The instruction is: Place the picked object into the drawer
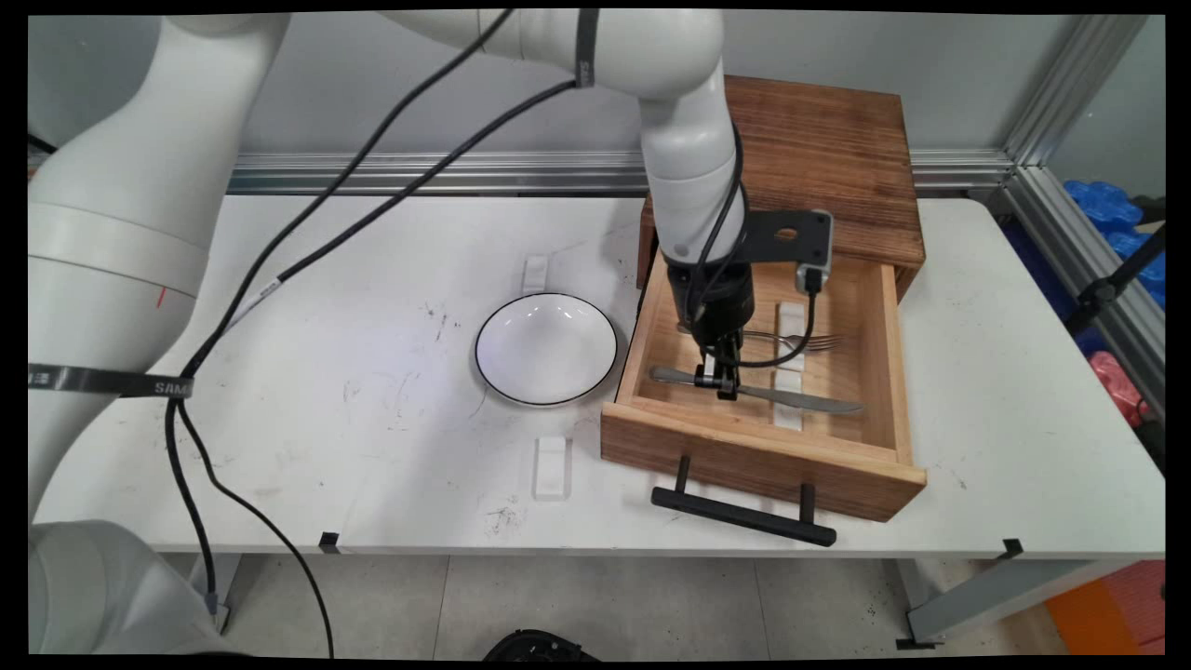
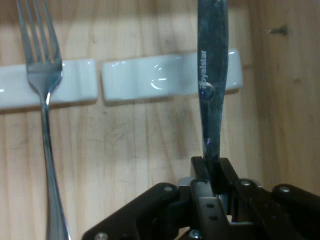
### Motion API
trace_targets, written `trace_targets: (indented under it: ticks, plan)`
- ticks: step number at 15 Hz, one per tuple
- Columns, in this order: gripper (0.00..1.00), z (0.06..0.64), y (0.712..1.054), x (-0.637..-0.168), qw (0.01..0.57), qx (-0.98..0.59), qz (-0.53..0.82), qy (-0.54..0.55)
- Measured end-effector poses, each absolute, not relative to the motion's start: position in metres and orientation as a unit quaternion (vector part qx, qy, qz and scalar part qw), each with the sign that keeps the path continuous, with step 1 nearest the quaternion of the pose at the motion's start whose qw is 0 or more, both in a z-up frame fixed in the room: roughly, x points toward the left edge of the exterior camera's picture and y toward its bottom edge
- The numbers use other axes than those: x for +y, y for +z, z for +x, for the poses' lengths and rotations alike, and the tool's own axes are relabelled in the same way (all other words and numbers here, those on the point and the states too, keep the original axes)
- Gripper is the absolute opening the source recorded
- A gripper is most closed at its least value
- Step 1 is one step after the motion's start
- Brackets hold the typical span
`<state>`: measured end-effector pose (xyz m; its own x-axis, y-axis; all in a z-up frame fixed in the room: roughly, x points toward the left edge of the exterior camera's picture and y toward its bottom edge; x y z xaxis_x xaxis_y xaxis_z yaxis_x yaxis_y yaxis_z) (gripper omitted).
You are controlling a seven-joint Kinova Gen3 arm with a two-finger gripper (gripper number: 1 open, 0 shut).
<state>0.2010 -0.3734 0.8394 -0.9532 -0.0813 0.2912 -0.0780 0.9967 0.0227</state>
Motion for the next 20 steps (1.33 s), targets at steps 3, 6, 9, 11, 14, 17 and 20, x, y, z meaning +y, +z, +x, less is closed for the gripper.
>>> trace_targets:
  ticks: [3, 6, 9, 11, 14, 17, 20]
  plan:
    - [0.00, 0.200, 0.827, -0.377, 0.139, -0.989, 0.045, -0.006]
    - [0.00, 0.198, 0.815, -0.381, 0.132, -0.990, 0.050, -0.006]
    - [0.00, 0.196, 0.806, -0.384, 0.129, -0.990, 0.053, -0.005]
    - [0.00, 0.194, 0.802, -0.385, 0.129, -0.990, 0.055, -0.005]
    - [1.00, 0.191, 0.800, -0.388, 0.133, -0.990, 0.054, -0.003]
    - [1.00, 0.189, 0.802, -0.390, 0.140, -0.989, 0.053, 0.000]
    - [1.00, 0.189, 0.811, -0.394, 0.146, -0.988, 0.050, 0.006]
